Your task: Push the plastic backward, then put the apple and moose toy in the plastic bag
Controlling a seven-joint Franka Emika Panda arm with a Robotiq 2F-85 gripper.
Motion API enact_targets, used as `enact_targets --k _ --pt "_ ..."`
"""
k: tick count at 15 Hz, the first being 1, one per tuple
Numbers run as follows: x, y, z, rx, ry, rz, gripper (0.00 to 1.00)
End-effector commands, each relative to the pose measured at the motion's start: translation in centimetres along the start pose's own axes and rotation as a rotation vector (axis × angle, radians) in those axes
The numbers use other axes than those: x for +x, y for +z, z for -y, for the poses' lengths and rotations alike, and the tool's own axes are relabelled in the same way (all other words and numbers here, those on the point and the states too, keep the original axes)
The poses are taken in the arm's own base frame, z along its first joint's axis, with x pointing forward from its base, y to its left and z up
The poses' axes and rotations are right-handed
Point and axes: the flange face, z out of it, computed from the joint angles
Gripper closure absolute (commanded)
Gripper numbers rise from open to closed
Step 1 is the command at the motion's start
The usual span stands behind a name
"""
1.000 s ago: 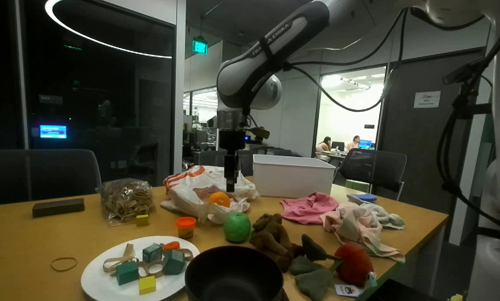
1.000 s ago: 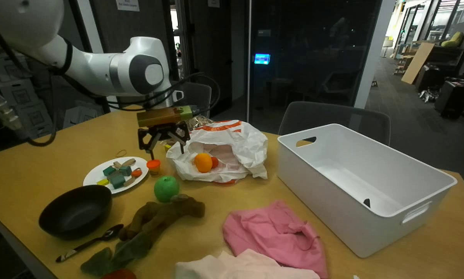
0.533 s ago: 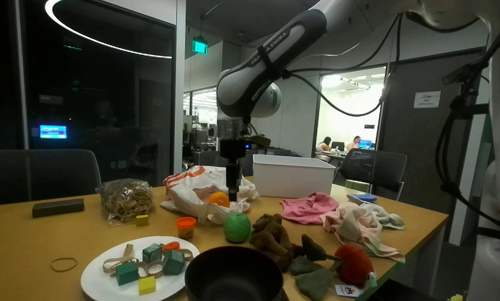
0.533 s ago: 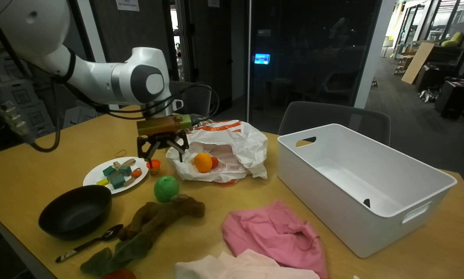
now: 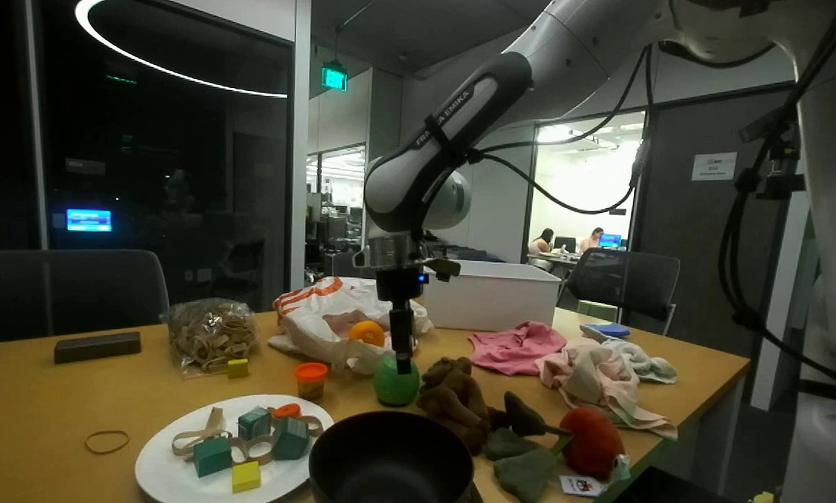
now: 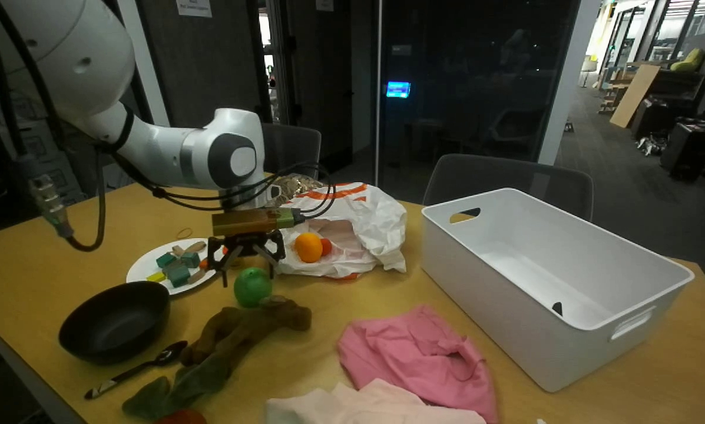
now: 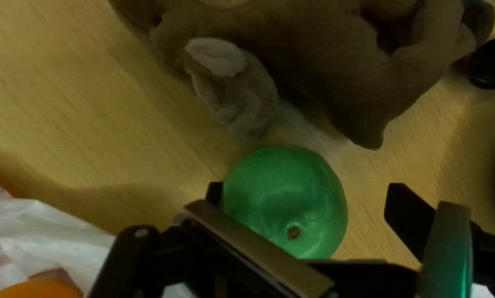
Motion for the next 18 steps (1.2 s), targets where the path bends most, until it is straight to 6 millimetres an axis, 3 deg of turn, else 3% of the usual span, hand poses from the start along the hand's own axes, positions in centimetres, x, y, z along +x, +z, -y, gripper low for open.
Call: enact_targets --k 1,4,5,9,14,18 --pt "-0.3 1.1 -0.7 0.030 -0.041 -0.040 0.00" --pt "-0.5 1.8 -1.7 0.029 -0.051 -0.071 0.00" --pt "-0.6 2.0 -2.0 0.035 -0.047 -0.076 0.25" --pt "-1.6 1.3 -2.9 0.033 -0.010 -0.068 0.45" --pt "-2.8 -3.7 -3.6 -0.073 0.036 -0.170 0.45" --pt "-1.6 -6.8 -4.7 -0.201 0.088 -0.273 0.45"
